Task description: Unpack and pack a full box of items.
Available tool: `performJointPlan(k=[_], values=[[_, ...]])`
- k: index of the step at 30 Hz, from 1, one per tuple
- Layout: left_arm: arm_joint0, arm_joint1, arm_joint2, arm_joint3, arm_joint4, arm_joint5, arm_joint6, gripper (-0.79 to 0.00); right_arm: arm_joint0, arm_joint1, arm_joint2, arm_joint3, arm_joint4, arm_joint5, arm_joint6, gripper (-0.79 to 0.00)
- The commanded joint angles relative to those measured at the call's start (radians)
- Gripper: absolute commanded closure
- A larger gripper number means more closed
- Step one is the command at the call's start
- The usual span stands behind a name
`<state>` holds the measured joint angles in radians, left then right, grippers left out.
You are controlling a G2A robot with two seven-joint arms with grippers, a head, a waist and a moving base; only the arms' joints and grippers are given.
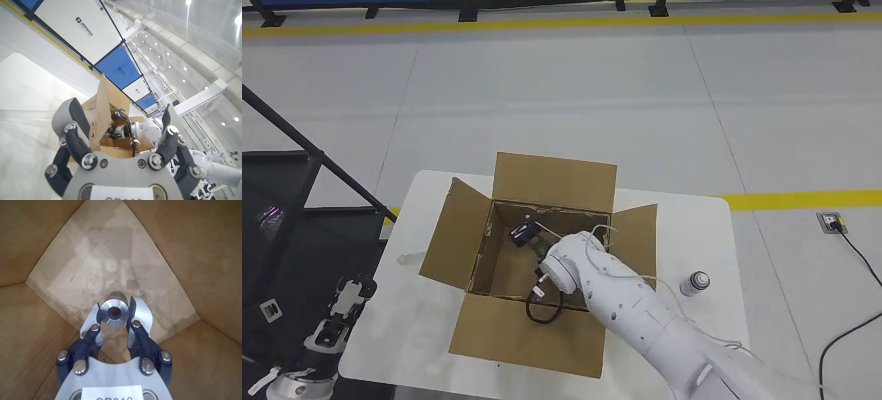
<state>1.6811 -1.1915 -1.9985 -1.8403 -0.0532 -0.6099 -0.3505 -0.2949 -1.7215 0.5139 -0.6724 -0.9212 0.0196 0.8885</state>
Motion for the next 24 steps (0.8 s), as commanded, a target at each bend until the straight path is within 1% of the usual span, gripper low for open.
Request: performJointPlan(k=[1, 3, 6, 8, 11, 13, 16, 18, 21, 24], values=[[0.000, 0.000, 0.000, 0.000, 0.000, 0.000, 0.000, -0.785, 0.009, -0.012, -0.003, 0.027, 0.003, -0.005, -0.006, -0.634], [0.000, 0.000, 0.000, 0.000, 0.000, 0.000, 0.000, -0.785, 0.018, -0.023, -0.003, 0.041, 0.005, -0.010, -0.009, -0.677], [0.000, 0.000, 0.000, 0.000, 0.000, 0.000, 0.000, -0.785, 0.030, -0.035, -0.003, 0.041, 0.001, -0.013, -0.009, -0.668], [0.000, 0.000, 0.000, 0.000, 0.000, 0.000, 0.000, -0.785, 0.036, -0.039, -0.001, 0.018, -0.009, -0.008, -0.003, -0.680], [0.000, 0.000, 0.000, 0.000, 0.000, 0.000, 0.000, -0.785, 0.033, -0.030, 0.027, -0.063, 0.000, -0.018, 0.008, -0.693], [0.000, 0.000, 0.000, 0.000, 0.000, 0.000, 0.000, -0.785, 0.014, -0.015, 0.049, -0.149, -0.020, 0.006, 0.030, -0.690], [0.000, 0.000, 0.000, 0.000, 0.000, 0.000, 0.000, -0.785, -0.044, 0.026, 0.101, -0.343, -0.082, 0.060, 0.086, -0.708], [0.000, 0.000, 0.000, 0.000, 0.000, 0.000, 0.000, -0.785, -0.107, 0.062, 0.152, -0.514, -0.151, 0.097, 0.144, -0.699], [0.000, 0.000, 0.000, 0.000, 0.000, 0.000, 0.000, -0.785, -0.236, 0.121, 0.253, -0.816, -0.292, 0.129, 0.252, -0.702], [0.000, 0.000, 0.000, 0.000, 0.000, 0.000, 0.000, -0.785, -0.382, 0.172, 0.366, -1.113, -0.455, 0.114, 0.358, -0.711]])
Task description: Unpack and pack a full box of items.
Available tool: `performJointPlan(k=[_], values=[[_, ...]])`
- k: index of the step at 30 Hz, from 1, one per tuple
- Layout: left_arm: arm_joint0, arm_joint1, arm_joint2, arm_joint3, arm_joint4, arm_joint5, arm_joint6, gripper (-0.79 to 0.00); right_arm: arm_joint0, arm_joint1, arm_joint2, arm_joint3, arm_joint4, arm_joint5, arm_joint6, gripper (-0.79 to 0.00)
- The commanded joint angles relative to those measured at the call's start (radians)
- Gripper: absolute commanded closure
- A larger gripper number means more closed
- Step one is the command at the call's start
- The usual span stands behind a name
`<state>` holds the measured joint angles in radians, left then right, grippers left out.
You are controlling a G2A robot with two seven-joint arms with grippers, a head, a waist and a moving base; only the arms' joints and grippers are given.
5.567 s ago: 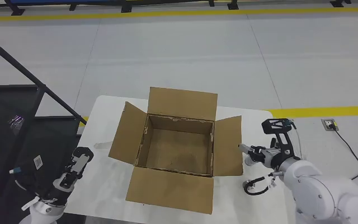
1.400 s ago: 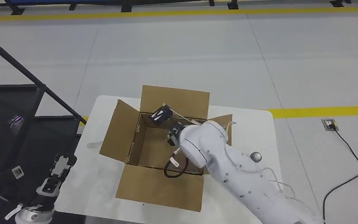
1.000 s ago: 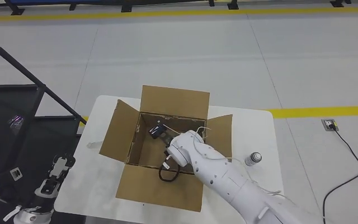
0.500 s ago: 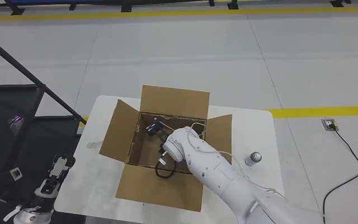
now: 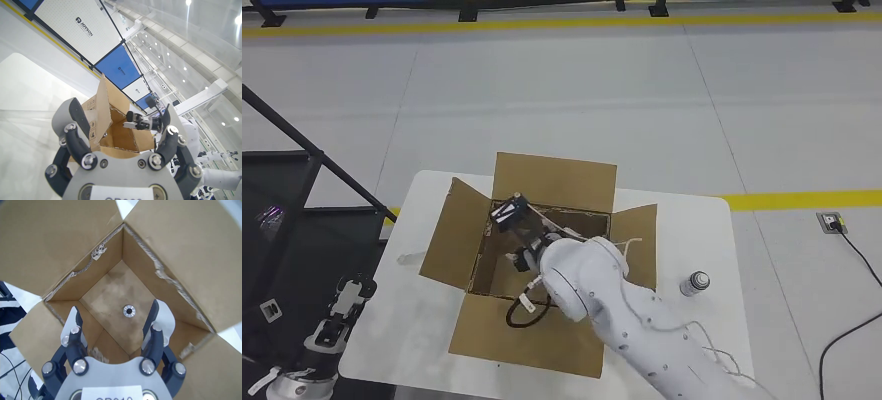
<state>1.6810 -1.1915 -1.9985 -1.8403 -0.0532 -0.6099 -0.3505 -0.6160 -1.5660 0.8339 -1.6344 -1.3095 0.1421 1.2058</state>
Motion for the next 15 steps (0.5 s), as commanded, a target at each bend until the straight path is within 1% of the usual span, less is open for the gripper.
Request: performJointPlan(k=[1, 4, 6, 8, 10, 12, 14, 15], values=[[0.000, 0.000, 0.000, 0.000, 0.000, 0.000, 0.000, -0.785, -0.105, 0.030, 0.085, -0.237, -0.124, -0.018, 0.073, -0.720], [0.000, 0.000, 0.000, 0.000, 0.000, 0.000, 0.000, -0.785, -0.226, 0.061, 0.210, -0.450, -0.298, -0.043, 0.159, -0.748], [0.000, 0.000, 0.000, 0.000, 0.000, 0.000, 0.000, -0.785, -0.294, 0.078, 0.323, -0.556, -0.410, -0.052, 0.206, -0.742], [0.000, 0.000, 0.000, 0.000, 0.000, 0.000, 0.000, -0.785, -0.360, 0.087, 0.424, -0.639, -0.396, -0.068, 0.223, -0.748], [0.000, 0.000, 0.000, 0.000, 0.000, 0.000, 0.000, -0.785, -0.415, 0.096, 0.533, -0.649, -0.421, -0.097, 0.262, -0.770], [0.000, 0.000, 0.000, 0.000, 0.000, 0.000, 0.000, -0.785, -0.449, 0.101, 0.618, -0.611, -0.387, -0.121, 0.297, -0.785], [0.000, 0.000, 0.000, 0.000, 0.000, 0.000, 0.000, -0.785, -0.466, 0.103, 0.684, -0.555, -0.285, -0.134, 0.305, -0.785], [0.000, 0.000, 0.000, 0.000, 0.000, 0.000, 0.000, -0.785, -0.476, 0.105, 0.723, -0.503, -0.247, -0.152, 0.306, -0.785]])
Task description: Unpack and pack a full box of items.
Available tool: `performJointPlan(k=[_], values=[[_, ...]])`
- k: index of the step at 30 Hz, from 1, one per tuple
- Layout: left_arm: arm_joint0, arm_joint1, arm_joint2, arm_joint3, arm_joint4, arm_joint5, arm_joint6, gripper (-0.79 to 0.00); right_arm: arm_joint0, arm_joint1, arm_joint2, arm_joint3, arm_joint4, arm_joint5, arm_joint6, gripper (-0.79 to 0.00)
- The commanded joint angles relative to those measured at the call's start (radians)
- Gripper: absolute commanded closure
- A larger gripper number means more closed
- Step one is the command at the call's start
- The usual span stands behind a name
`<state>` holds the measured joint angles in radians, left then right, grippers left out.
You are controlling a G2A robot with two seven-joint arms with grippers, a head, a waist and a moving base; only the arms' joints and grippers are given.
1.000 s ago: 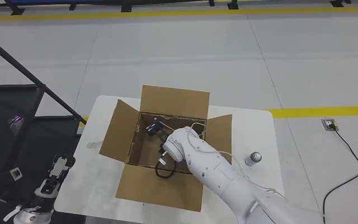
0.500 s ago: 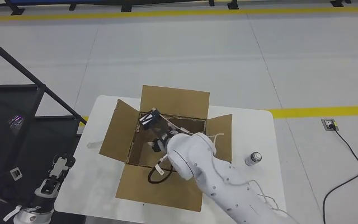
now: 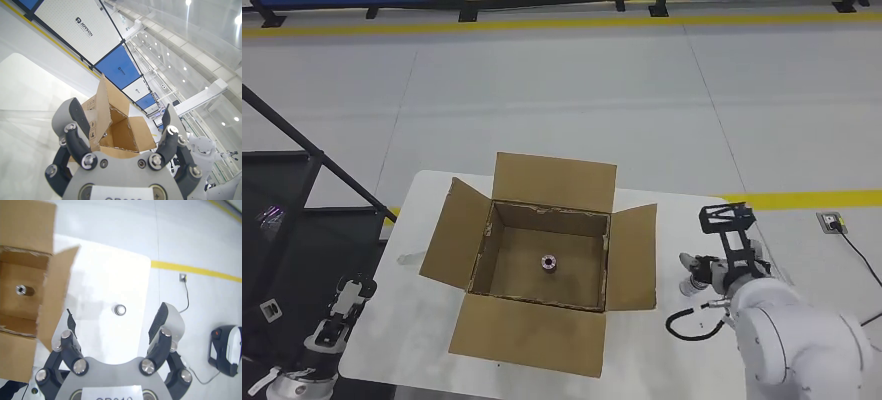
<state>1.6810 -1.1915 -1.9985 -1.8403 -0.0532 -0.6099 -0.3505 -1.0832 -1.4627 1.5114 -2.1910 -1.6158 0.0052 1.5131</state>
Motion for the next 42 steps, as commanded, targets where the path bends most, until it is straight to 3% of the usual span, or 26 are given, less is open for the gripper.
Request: performJointPlan(k=[1, 14, 15, 18, 23, 27, 30, 35, 42], values=[[0.000, 0.000, 0.000, 0.000, 0.000, 0.000, 0.000, -0.785, -0.013, 0.003, 0.058, 0.078, 0.077, -0.023, -0.004, -0.785], [0.000, 0.000, 0.000, 0.000, 0.000, 0.000, 0.000, -0.785, -0.005, 0.017, 0.153, 0.451, 0.294, -0.051, -0.224, -0.785], [0.000, 0.000, 0.000, 0.000, 0.000, 0.000, 0.000, -0.785, 0.002, 0.018, 0.151, 0.468, 0.293, -0.052, -0.228, -0.748], [0.000, 0.000, 0.000, 0.000, 0.000, 0.000, 0.000, -0.785, 0.022, 0.021, 0.141, 0.509, 0.306, -0.039, -0.230, -0.394], [0.000, 0.000, 0.000, 0.000, 0.000, 0.000, 0.000, -0.785, 0.041, 0.024, 0.119, 0.542, 0.308, -0.018, -0.228, -0.329], [0.000, 0.000, 0.000, 0.000, 0.000, 0.000, 0.000, -0.785, 0.052, 0.029, 0.108, 0.554, 0.290, -0.006, -0.222, -0.160], [0.000, 0.000, 0.000, 0.000, 0.000, 0.000, 0.000, -0.785, 0.056, 0.033, 0.096, 0.547, 0.263, 0.007, -0.210, -0.009], [0.000, 0.000, 0.000, 0.000, 0.000, 0.000, 0.000, -0.785, 0.045, 0.036, 0.074, 0.445, 0.233, 0.025, -0.205, 0.000], [0.000, 0.000, 0.000, 0.000, 0.000, 0.000, 0.000, -0.785, 0.073, 0.040, -0.011, 0.103, 0.113, 0.017, -0.181, 0.000]])
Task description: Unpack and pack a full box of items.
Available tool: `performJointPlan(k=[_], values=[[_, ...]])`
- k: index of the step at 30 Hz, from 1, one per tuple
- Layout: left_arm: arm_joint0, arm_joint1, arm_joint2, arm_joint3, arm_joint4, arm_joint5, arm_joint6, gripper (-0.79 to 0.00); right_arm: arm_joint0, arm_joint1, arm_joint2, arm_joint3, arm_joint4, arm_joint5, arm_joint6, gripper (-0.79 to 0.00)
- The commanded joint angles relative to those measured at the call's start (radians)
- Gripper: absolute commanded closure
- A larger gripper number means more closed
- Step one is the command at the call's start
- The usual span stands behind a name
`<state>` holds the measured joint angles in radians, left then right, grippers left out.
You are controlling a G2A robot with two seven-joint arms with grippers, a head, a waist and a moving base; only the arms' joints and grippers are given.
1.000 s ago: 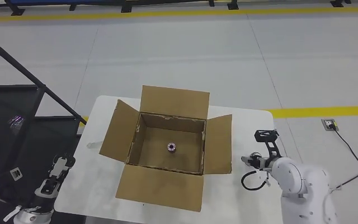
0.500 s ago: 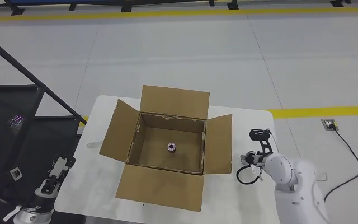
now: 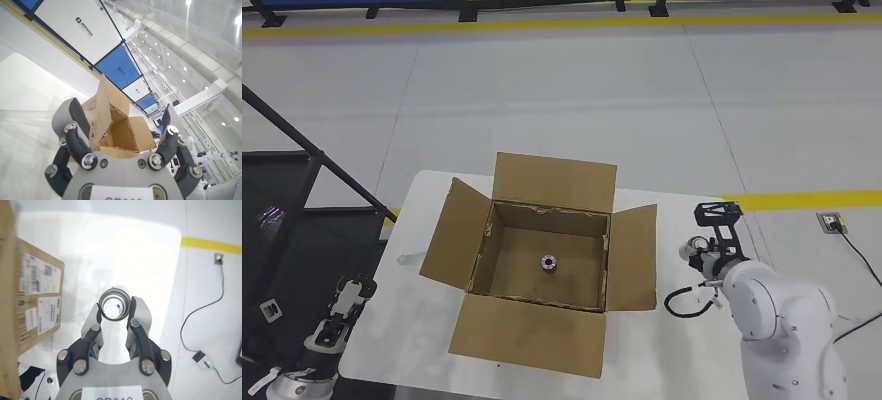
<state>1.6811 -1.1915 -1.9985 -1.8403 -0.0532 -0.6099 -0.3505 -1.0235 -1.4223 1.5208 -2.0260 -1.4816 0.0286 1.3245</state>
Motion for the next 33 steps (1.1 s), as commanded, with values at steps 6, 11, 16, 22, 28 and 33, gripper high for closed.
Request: performJointPlan(k=[6, 11, 16, 22, 28, 33], values=[[0.000, 0.000, 0.000, 0.000, 0.000, 0.000, 0.000, -0.785, 0.204, -0.017, -0.259, -0.120, -0.052, -0.039, 0.038, 0.000], [0.000, 0.000, 0.000, 0.000, 0.000, 0.000, 0.000, -0.785, 0.371, -0.048, -0.434, 0.095, 0.047, -0.035, 0.042, 0.000], [0.000, 0.000, 0.000, 0.000, 0.000, 0.000, 0.000, -0.785, 0.458, -0.082, -0.548, 0.387, 0.172, -0.013, -0.016, 0.000], [0.000, 0.000, 0.000, 0.000, 0.000, 0.000, 0.000, -0.785, 0.461, -0.103, -0.602, 0.607, 0.242, -0.005, -0.076, 0.000], [0.000, 0.000, 0.000, 0.000, 0.000, 0.000, 0.000, -0.785, 0.438, -0.107, -0.607, 0.707, 0.238, 0.005, -0.151, 0.000], [0.000, 0.000, 0.000, 0.000, 0.000, 0.000, 0.000, -0.785, 0.443, -0.117, -0.624, 0.784, 0.248, -0.010, -0.191, -0.206]])
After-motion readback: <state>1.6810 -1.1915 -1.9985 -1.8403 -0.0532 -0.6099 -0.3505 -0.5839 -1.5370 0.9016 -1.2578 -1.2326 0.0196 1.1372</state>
